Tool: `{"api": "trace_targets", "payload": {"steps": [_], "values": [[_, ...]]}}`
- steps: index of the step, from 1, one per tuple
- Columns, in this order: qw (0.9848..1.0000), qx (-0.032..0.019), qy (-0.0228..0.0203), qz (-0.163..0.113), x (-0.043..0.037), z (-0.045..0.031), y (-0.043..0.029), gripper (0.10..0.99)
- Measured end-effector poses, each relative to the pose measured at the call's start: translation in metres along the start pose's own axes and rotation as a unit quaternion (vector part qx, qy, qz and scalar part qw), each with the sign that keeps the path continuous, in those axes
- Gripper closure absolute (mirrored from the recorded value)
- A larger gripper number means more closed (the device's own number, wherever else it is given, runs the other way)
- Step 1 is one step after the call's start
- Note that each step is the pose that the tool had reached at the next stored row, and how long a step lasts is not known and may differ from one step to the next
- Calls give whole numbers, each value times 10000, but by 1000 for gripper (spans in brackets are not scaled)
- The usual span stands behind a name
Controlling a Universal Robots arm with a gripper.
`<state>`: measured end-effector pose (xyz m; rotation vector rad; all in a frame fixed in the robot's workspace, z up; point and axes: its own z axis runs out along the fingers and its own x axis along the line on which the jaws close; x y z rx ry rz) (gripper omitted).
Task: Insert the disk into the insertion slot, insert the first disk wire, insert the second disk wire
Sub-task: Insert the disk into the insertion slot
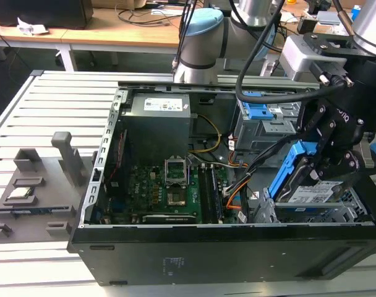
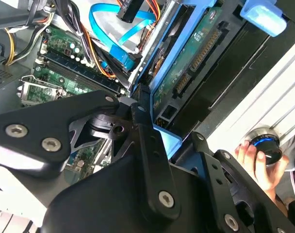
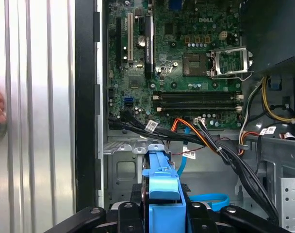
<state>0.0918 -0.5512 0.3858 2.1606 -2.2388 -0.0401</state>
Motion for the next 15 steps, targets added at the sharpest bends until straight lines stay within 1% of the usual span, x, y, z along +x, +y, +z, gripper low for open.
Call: {"api": "trace_targets", "payload": {"steps": [2,3,5,6,11,15], "values": [[10000,0,0,0,0,1,0,710],[10000,0,-1,0,-1,2,0,643],[10000,0,-1,0,0,2,0,643],[10000,0,-1,0,0,2,0,659],[10000,0,0,0,0,3,0,969],[10000,0,-1,0,0,4,0,980]]}}
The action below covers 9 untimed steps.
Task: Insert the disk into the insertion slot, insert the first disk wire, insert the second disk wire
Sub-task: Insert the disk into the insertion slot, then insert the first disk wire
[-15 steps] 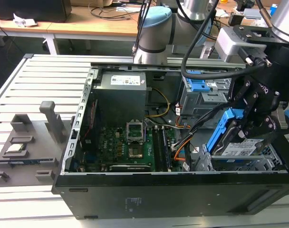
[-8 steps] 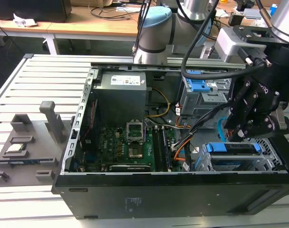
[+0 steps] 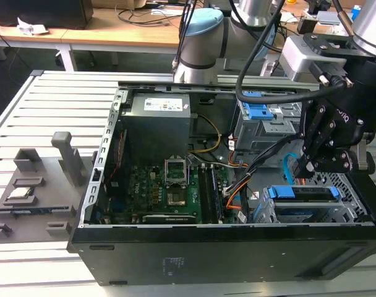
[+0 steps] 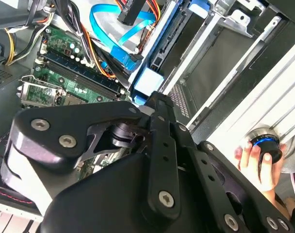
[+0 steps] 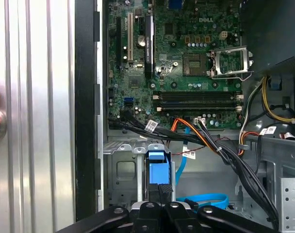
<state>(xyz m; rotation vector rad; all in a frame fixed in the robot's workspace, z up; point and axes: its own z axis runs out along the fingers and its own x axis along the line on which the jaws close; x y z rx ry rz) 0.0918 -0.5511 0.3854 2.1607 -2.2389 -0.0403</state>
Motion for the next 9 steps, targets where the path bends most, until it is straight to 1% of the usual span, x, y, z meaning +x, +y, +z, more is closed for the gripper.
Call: {"api": "trace_targets", "payload": {"steps": [4,5,6,8,9], "values": [[10000,0,0,0,0,1,0,980],[10000,0,-2,0,-2,6,-45,980],[10000,-1,0,0,-4,8,-106,980],[10000,-2,1,0,-8,11,-176,980],[10000,-2,4,1,-17,13,-237,980]]}}
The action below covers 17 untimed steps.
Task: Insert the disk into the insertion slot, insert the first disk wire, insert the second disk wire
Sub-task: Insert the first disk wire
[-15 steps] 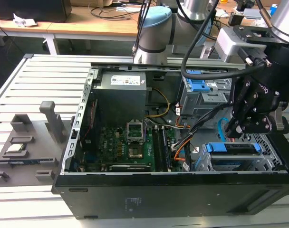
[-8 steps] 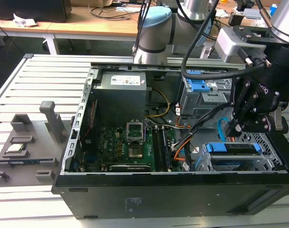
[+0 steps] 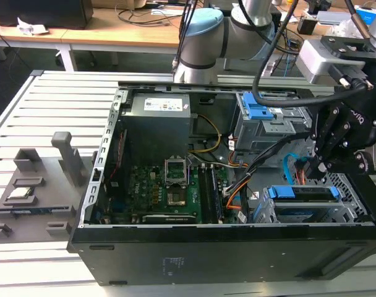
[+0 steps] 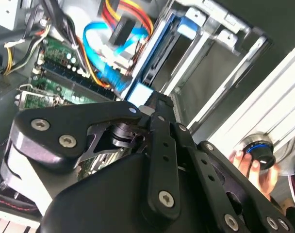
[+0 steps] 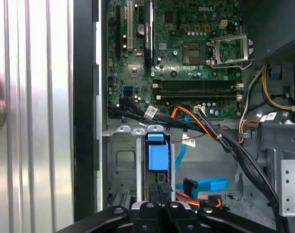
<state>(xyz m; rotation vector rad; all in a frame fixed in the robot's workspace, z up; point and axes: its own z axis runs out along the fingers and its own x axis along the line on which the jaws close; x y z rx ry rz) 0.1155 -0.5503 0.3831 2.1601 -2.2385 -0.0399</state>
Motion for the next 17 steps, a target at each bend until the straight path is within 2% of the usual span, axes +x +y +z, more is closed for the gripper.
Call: {"api": "trace_targets", "payload": {"steps": [2,3,4,5,8,10,12,17], "values": [[10000,0,8,-1,-25,1,-77,980],[10000,0,26,1,-72,2,-138,980],[10000,2,62,2,-170,3,-198,980],[10000,2,80,2,-229,7,-223,980],[9999,5,136,5,-369,33,-247,980],[9999,5,167,7,-489,78,-246,980],[9999,6,173,7,-524,138,-249,980],[9999,5,173,7,-528,147,-255,980]]}}
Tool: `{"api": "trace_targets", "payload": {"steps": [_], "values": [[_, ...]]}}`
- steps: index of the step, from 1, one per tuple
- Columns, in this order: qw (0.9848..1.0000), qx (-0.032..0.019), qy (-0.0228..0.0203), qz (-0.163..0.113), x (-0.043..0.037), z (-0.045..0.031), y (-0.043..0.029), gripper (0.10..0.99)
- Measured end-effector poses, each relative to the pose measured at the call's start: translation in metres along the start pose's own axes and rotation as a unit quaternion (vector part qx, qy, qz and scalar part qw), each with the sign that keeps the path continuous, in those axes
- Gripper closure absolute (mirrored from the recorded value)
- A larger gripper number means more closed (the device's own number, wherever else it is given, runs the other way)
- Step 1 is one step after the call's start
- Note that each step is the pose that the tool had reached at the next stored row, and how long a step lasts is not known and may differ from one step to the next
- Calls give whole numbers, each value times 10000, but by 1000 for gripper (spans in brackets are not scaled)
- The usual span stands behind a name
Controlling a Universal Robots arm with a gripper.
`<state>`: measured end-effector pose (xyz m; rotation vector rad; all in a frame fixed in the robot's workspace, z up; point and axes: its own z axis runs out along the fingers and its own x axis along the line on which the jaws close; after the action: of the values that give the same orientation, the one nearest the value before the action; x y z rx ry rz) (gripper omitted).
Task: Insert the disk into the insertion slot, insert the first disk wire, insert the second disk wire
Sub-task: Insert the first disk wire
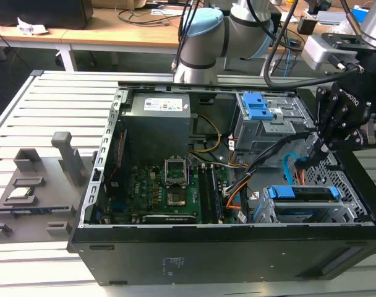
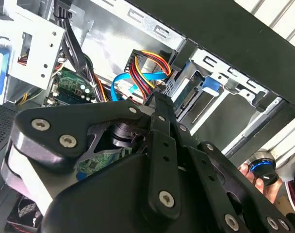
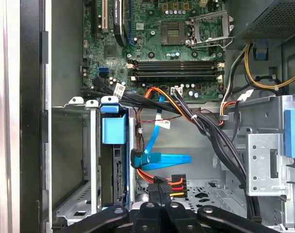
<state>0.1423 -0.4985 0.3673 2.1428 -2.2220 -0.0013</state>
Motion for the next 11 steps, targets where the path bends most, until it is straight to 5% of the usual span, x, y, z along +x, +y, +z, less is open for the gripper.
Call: {"api": "trace_targets", "payload": {"steps": [4,8,11], "values": [[10000,0,0,0,0,0,-3,784],[10000,4,99,4,-40,55,-3,784],[9999,4,105,3,-42,88,-3,784]]}}
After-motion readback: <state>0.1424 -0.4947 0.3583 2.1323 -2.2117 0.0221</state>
